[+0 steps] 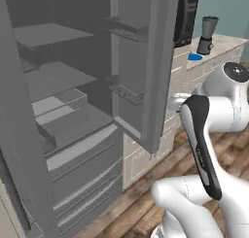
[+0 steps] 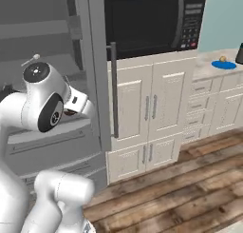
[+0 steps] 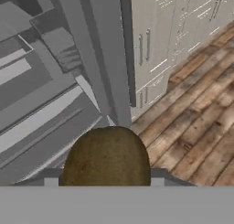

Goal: Pick the kiwi and peach from the fridge and place them on the plate next to the blender to make a fruit smoothie.

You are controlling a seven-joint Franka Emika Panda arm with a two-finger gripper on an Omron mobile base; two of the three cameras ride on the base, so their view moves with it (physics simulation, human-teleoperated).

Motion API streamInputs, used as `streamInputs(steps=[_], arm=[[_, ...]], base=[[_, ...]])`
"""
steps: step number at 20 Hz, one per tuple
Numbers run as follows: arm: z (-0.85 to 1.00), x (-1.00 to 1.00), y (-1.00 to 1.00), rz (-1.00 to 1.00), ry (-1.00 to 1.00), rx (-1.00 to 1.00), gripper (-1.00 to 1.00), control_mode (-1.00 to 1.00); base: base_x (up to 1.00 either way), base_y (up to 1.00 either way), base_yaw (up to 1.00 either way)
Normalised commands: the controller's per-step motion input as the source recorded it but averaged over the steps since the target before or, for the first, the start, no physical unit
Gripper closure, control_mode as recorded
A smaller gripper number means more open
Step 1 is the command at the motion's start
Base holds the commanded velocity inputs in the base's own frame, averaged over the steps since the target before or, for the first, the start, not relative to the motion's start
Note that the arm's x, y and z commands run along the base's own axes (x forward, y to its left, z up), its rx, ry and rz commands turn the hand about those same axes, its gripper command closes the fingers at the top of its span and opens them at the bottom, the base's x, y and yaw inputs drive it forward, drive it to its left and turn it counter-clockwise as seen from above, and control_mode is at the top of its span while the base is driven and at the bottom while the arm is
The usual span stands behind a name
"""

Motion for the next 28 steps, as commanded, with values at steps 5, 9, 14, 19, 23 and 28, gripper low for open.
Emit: streamInputs(steps=[5, 9, 14, 19, 23, 28], arm=[[0.00, 0.00, 0.00, 0.00, 0.00, 0.00, 1.00, 1.00], [0.00, 0.00, 0.00, 0.00, 0.00, 0.00, 1.00, 1.00], [0.00, 0.00, 0.00, 0.00, 0.00, 0.00, 1.00, 1.00], [0.00, 0.00, 0.00, 0.00, 0.00, 0.00, 1.00, 1.00], [0.00, 0.00, 0.00, 0.00, 0.00, 0.00, 1.00, 1.00], [0.00, 0.00, 0.00, 0.00, 0.00, 0.00, 1.00, 1.00]], base=[[0.00, -0.94, -0.66], [0.67, -0.77, -0.42], [1.00, 0.44, -0.20], [0.93, -0.12, -0.38], [0.81, -0.27, -0.48], [1.00, -0.04, -0.40]])
